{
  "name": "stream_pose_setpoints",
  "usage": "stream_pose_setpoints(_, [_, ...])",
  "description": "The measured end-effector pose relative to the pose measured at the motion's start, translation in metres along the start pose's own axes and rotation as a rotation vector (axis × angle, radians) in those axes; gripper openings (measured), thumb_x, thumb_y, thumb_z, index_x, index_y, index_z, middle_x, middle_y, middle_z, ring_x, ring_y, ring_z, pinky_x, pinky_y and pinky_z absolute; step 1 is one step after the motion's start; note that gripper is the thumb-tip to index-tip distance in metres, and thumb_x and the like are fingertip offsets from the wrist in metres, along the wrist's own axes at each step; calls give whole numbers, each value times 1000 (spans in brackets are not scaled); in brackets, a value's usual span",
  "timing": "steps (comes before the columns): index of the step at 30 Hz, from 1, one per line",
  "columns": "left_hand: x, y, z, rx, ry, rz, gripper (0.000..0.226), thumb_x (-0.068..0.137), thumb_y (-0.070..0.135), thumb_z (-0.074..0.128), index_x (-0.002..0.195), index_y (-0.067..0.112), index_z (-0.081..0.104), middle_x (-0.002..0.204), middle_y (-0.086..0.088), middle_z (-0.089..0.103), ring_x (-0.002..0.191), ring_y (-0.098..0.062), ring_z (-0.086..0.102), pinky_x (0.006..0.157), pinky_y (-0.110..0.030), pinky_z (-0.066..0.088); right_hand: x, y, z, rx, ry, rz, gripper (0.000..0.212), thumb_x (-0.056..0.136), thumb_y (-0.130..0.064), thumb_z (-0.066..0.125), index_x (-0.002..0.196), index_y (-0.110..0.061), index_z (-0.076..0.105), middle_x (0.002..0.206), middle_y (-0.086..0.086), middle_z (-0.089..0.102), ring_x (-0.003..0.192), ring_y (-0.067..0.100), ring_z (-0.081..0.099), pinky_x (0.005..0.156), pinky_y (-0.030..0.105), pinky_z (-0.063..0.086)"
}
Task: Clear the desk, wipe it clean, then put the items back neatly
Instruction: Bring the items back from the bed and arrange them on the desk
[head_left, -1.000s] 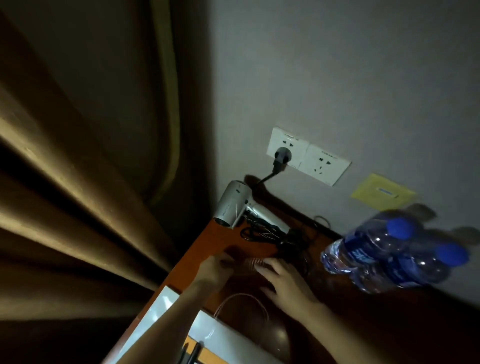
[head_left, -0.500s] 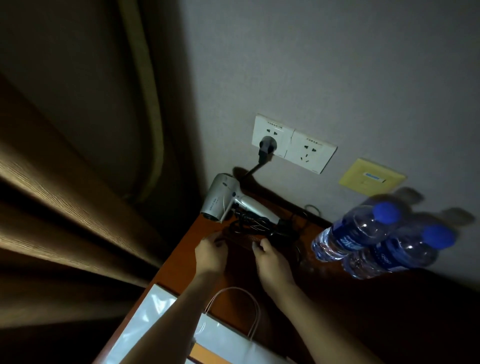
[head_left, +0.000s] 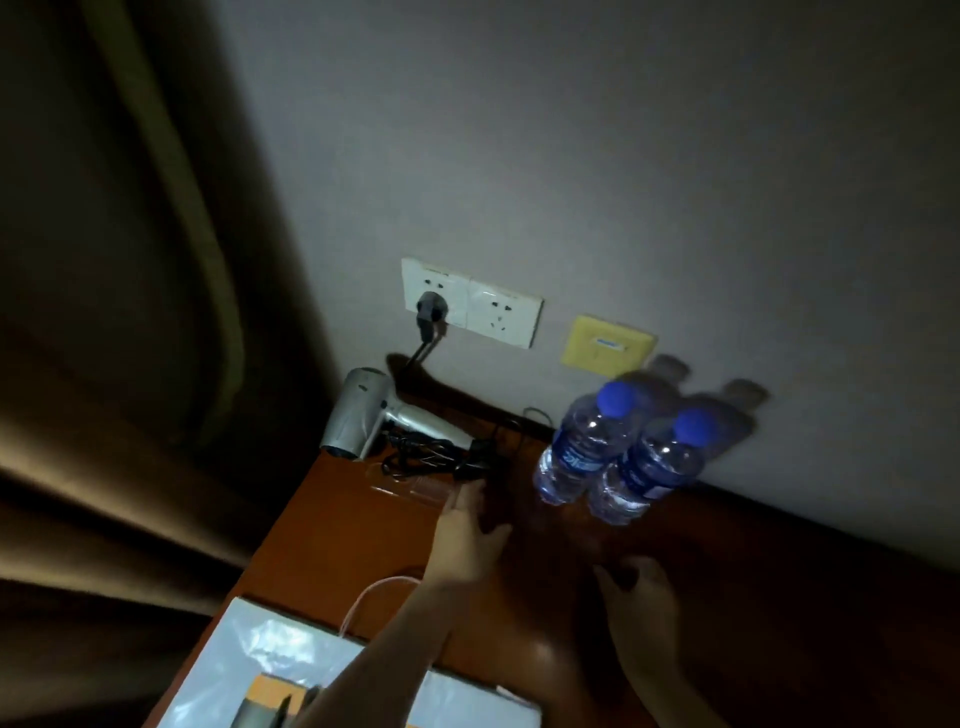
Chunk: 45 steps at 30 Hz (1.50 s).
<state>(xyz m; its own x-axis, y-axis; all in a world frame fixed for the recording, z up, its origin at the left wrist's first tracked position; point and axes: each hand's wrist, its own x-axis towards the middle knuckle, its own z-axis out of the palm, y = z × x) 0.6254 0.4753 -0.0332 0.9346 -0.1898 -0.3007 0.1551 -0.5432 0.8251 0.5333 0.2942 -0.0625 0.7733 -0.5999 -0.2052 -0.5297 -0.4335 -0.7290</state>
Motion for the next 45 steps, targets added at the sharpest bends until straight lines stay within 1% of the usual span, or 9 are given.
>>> stream_pose_setpoints(6, [24,45,51,-100,-13,84,79,75,15,76,142,20,34,134,1,47,122,-15,47,101,-31,41,47,-5,-23,230,-28,98,77,70,-24,82,138,-12,46,133,4,55,120,21,53,99,34,44])
stream_pose_setpoints(10, [37,48,64,-116,17,79,75,73,16,78,137,25,38,130,2,52,116,-13,53,96,-35,48,61,-5,-20,268,-61,80,54,73,-19,80,123,-17,58,111,-1,67,97,10,63,74,11,47])
stream_pose_setpoints(13, [44,44,69,-205,12,81,68,74,13,78,127,34,41,124,6,55,107,-6,56,85,-20,48,64,-8,-15,321,-54,83,52,72,-17,81,119,-17,60,109,0,69,97,15,65,80,26,52])
stream_pose_setpoints(20, [59,39,70,-224,1,102,63,72,19,80,122,32,44,120,5,56,108,-10,58,89,-26,51,71,-15,-8,307,-47,46,41,73,-11,79,101,-33,58,100,-9,67,93,9,63,82,29,51])
stream_pose_setpoints(27, [61,40,63,-191,4,48,66,76,19,77,132,24,42,123,10,55,113,-7,53,96,-32,47,72,-12,1,270,-80,44,51,72,-23,80,117,-26,56,113,-5,64,101,14,62,89,43,52])
stream_pose_setpoints(32, [25,30,50,47,-84,-4,53,84,5,64,132,21,47,131,3,49,118,-11,50,102,-30,45,43,3,-24,10,-172,134,55,85,-13,68,134,-13,44,132,4,49,111,16,53,90,26,47])
stream_pose_setpoints(35, [-6,30,41,270,-215,10,42,88,6,58,129,13,53,133,-3,50,121,-15,49,97,-13,35,10,17,-49,-287,-278,63,45,90,-18,61,132,-15,44,133,2,46,118,14,49,95,21,41])
stream_pose_setpoints(41, [-85,54,54,500,-452,133,27,96,10,44,114,7,65,120,-7,63,104,-13,59,84,-18,43,-62,54,-116,-582,-421,46,56,94,-25,49,146,-17,30,150,5,32,139,20,31,110,25,27])
stream_pose_setpoints(45, [-136,92,90,620,-524,266,27,96,16,45,115,10,63,118,-7,63,106,-20,61,85,-26,47,-102,79,-173,-657,-316,3,57,76,-44,27,115,-28,65,113,-4,67,100,6,64,73,7,42])
